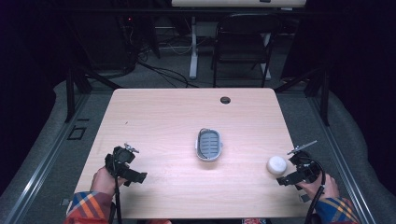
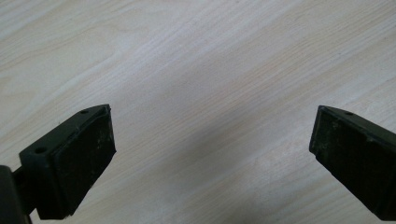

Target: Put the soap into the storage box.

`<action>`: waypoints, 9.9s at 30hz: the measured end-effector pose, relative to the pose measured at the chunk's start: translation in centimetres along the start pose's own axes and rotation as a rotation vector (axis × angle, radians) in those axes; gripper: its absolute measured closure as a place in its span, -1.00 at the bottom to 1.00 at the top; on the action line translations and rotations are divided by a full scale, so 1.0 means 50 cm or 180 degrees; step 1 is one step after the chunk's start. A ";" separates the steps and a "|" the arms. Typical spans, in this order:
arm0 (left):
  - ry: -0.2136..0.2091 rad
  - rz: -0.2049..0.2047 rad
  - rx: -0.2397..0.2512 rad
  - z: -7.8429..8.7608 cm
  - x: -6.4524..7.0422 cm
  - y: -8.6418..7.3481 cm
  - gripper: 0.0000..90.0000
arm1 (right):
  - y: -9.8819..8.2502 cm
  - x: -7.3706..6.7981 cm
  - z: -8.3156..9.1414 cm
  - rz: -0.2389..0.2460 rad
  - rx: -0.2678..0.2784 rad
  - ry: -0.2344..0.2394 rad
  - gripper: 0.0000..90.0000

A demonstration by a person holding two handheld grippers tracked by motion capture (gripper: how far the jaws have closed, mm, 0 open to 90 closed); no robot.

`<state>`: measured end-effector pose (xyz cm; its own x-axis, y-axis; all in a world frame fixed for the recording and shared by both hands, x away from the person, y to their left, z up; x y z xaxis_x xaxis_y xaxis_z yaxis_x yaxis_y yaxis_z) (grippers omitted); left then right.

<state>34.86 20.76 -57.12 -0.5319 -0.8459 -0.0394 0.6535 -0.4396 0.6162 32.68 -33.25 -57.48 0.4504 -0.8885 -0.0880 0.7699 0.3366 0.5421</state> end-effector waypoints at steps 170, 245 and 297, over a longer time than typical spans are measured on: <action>-0.0066 -0.0121 -0.0102 -0.008 0.011 -0.004 -1.00 | 0.141 -0.043 -0.081 0.0729 -0.0716 0.0090 -0.50; -0.0092 -0.0133 -0.0101 -0.011 0.013 -0.003 -1.00 | 0.296 -0.153 -0.111 0.1200 -0.0637 0.0334 -0.49; -0.0116 -0.0152 -0.0116 -0.011 0.015 -0.003 -1.00 | 0.410 -0.238 -0.108 0.1460 -0.0509 0.0408 -0.49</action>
<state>34.67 20.04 -57.68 -0.5817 -0.8125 -0.0389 0.6458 -0.4904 0.5853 45.55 -14.11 -49.84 0.8029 -0.5957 0.0220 0.5347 0.7360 0.4151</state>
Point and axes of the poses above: each handheld gripper's, and its own axes: z roughly backward along the jaws, y roughly out of its top, x roughly to its right, the point moved 6 cm from there along -z, roughly forward along the jaws, and after that the axes turned 15 degrees about x, right-handed, at the moved point
